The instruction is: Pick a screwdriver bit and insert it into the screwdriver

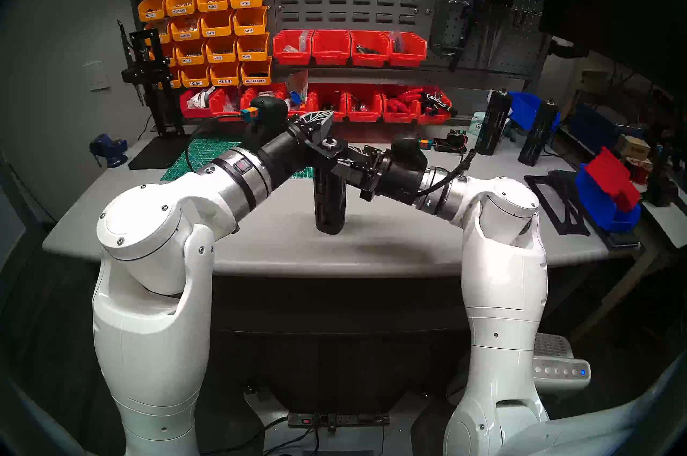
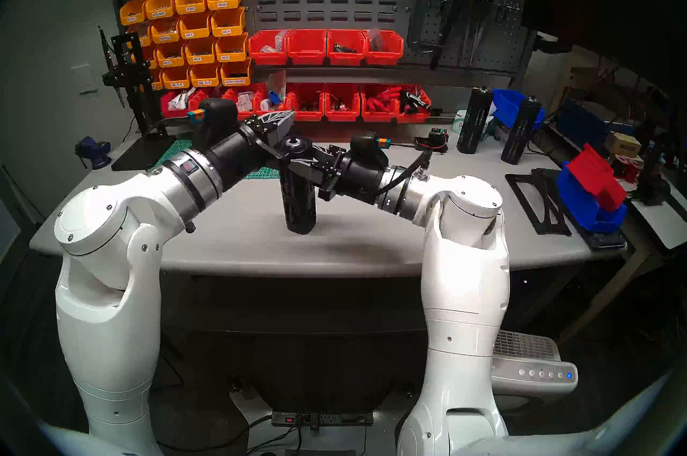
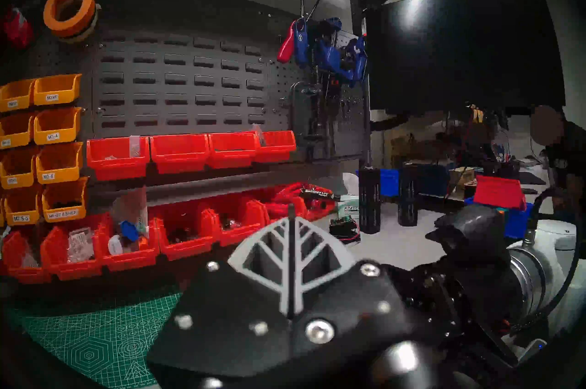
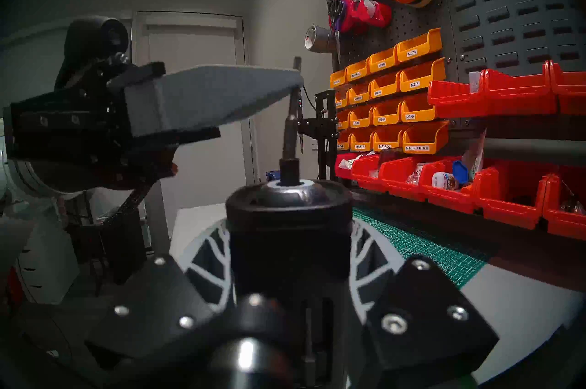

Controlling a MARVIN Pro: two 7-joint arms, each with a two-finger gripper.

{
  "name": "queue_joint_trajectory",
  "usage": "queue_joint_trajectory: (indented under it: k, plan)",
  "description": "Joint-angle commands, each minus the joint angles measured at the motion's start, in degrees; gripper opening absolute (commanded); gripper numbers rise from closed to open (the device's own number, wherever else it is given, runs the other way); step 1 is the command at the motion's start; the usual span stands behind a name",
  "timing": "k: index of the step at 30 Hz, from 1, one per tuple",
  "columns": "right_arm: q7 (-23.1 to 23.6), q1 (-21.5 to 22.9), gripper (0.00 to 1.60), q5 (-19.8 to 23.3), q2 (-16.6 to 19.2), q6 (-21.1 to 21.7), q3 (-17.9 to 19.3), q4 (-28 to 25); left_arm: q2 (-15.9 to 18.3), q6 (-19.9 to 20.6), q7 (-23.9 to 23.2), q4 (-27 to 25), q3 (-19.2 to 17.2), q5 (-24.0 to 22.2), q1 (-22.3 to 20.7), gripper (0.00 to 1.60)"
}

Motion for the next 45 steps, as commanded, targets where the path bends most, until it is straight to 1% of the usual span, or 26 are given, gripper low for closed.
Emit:
queue_joint_trajectory:
  k: [1,5,10,18,21,22,27,32,33,34,37,41,45]
  plan:
    - [0.31,1.77,0.0,1.18,-0.74,0.01,-0.2,-2.08,0.68,0.15,-0.87,-0.36,-0.9,-0.56,-3.34,0.0]
    - [0.33,1.85,0.0,1.08,-0.8,0.07,-0.15,-2.2,0.72,0.21,-1.07,-0.52,-1.52,-0.66,-2.7,0.0]
    - [0.26,2.18,0.0,0.91,-0.96,0.05,-0.06,-2.25,0.0,0.44,-0.72,-1.42,-2.3,-1.04,-1.99,0.0]
    - [0.21,2.48,0.0,0.68,-1.17,-0.04,0.02,-2.15,-1.03,0.55,-0.34,-2.53,-2.37,-1.48,0.05,0.0]
    - [0.12,2.45,0.0,0.62,-1.15,-0.02,0.0,-2.21,-2.08,-0.35,0.6,-2.47,-2.23,-1.55,0.42,0.0]
    - [0.12,2.43,0.0,0.6,-1.16,-0.02,0.0,-2.22,-2.43,-0.07,1.06,-2.68,-2.2,-1.51,0.1,0.0]
    - [-0.03,2.36,0.0,0.51,-1.14,-0.08,-0.01,-2.2,-3.2,1.27,1.44,-3.6,-2.13,-2.57,-0.34,0.0]
    - [-0.28,2.5,0.0,0.15,-1.15,-0.41,-0.01,-1.66,-5.62,3.07,2.88,-4.15,-2.72,-4.22,-0.52,0.0]
    - [-0.28,2.51,0.0,-0.01,-1.3,-0.51,0.07,-1.52,-4.77,3.26,3.27,-4.15,-2.75,-5.27,-0.58,0.0]
    - [-0.38,2.55,0.0,-0.02,-1.22,-0.58,0.02,-1.39,-5.75,3.59,3.05,-4.15,-2.91,-5.27,-0.48,0.0]
    - [-0.46,2.64,0.0,-0.01,-1.29,-0.75,-0.07,-1.11,-5.74,4.51,4.11,-4.15,-2.97,-7.29,-0.18,0.0]
    - [-0.31,2.8,0.0,0.24,-1.39,-0.76,-0.42,-1.13,-5.86,4.15,5.24,-4.15,-2.76,-9.39,0.55,0.0]
    - [0.1,2.85,0.0,0.46,-1.37,-0.54,-0.59,-1.33,-6.12,3.76,6.35,-4.15,-2.14,-9.84,0.71,0.0]
